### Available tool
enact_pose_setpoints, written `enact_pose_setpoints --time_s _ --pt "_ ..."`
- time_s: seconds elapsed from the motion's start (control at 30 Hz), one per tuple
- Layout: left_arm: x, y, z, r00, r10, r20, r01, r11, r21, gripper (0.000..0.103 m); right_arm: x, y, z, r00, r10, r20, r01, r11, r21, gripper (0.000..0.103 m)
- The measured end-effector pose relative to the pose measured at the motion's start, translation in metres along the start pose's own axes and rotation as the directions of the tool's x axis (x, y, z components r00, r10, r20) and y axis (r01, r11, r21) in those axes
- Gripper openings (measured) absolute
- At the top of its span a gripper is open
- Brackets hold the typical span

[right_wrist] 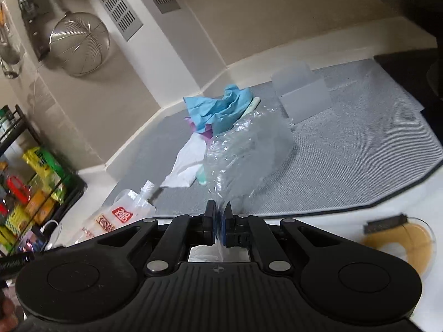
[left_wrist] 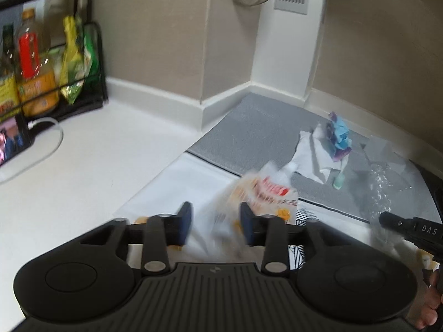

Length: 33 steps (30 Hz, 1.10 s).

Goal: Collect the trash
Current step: 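Grasp the white red-printed pouch with the left gripper while the right gripper grasps the clear plastic bag, then lift the pouch and plastic bag off the mat and carry them toward the bin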

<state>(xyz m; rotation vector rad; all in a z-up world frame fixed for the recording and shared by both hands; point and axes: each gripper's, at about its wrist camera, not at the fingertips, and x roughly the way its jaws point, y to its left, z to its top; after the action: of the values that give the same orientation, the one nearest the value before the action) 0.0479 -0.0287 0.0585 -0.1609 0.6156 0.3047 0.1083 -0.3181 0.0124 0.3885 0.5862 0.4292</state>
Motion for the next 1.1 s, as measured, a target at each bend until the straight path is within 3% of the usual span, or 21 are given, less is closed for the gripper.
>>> enact_pose_setpoints --time_s 0.03,0.1,0.23,0.3,0.37,0.43,0.53,0.6,0.63,0.67,0.73,0.8,0.93,1.1 --pt "-0.001 -0.001 0.001 1.000 -0.009 0.009 0.009 1.000 -0.002 0.076 -0.001 0.000 0.000 1.000 -0.006 -0.003 0.006 1.000 0.001 0.005" --pt "-0.005 -0.005 0.003 0.999 -0.030 0.045 0.030 1.000 -0.001 0.086 -0.005 0.000 0.000 1.000 -0.026 -0.005 0.026 1.000 -0.002 0.005" --pt "0.003 -0.020 0.010 0.995 -0.085 0.044 0.082 0.995 0.060 0.094 -0.010 0.003 0.002 0.998 -0.052 0.020 0.053 0.998 -0.017 0.009" --pt "0.014 -0.031 0.011 0.996 -0.087 0.018 0.085 0.992 0.098 0.097 -0.009 0.004 0.003 0.997 -0.072 0.025 0.073 0.997 -0.024 0.019" --pt "0.028 -0.041 0.009 0.995 -0.096 -0.020 0.098 0.986 0.138 0.100 -0.005 0.005 0.005 0.996 -0.087 0.025 0.088 0.996 -0.027 0.054" --pt "0.041 -0.049 0.003 0.996 -0.077 -0.050 0.085 0.981 0.176 0.100 0.001 0.007 0.004 0.995 -0.095 0.017 0.096 0.994 -0.052 0.070" --pt "0.054 -0.057 -0.004 0.995 -0.057 -0.082 0.074 0.973 0.218 0.100 0.010 0.011 0.001 0.993 -0.114 0.000 0.113 0.989 -0.097 0.075" --pt "0.058 -0.059 -0.008 0.995 -0.045 -0.085 0.064 0.972 0.228 0.094 0.014 0.016 -0.003 0.991 -0.133 0.018 0.134 0.978 -0.160 0.073" --pt "0.058 -0.060 -0.009 0.996 -0.037 -0.084 0.056 0.971 0.233 0.078 0.015 0.019 -0.004 0.989 -0.146 0.017 0.147 0.971 -0.189 0.065" --pt "0.059 -0.061 -0.009 0.996 -0.029 -0.089 0.050 0.968 0.245 0.068 0.015 0.020 -0.005 0.988 -0.150 0.016 0.151 0.969 -0.196 0.046" --pt "0.057 -0.063 -0.010 0.996 -0.042 -0.085 0.064 0.959 0.277 0.046 0.015 0.019 -0.005 0.988 -0.152 0.015 0.152 0.969 -0.194 0.028" --pt "0.050 -0.067 -0.011 0.997 -0.052 -0.058 0.068 0.948 0.312 0.035 0.013 0.018 -0.005 0.988 -0.153 0.024 0.155 0.970 -0.189 0.018" --pt "0.038 -0.064 -0.009 0.995 -0.088 -0.053 0.099 0.957 0.274 0.027 0.002 0.020 -0.008 0.987 -0.145 0.076 0.158 0.966 -0.206 0.008" --pt "0.022 -0.046 -0.004 0.987 -0.150 -0.049 0.157 0.972 0.174 0.024 -0.019 0.022 -0.007 0.988 -0.110 0.109 0.131 0.971 -0.199 0.007"
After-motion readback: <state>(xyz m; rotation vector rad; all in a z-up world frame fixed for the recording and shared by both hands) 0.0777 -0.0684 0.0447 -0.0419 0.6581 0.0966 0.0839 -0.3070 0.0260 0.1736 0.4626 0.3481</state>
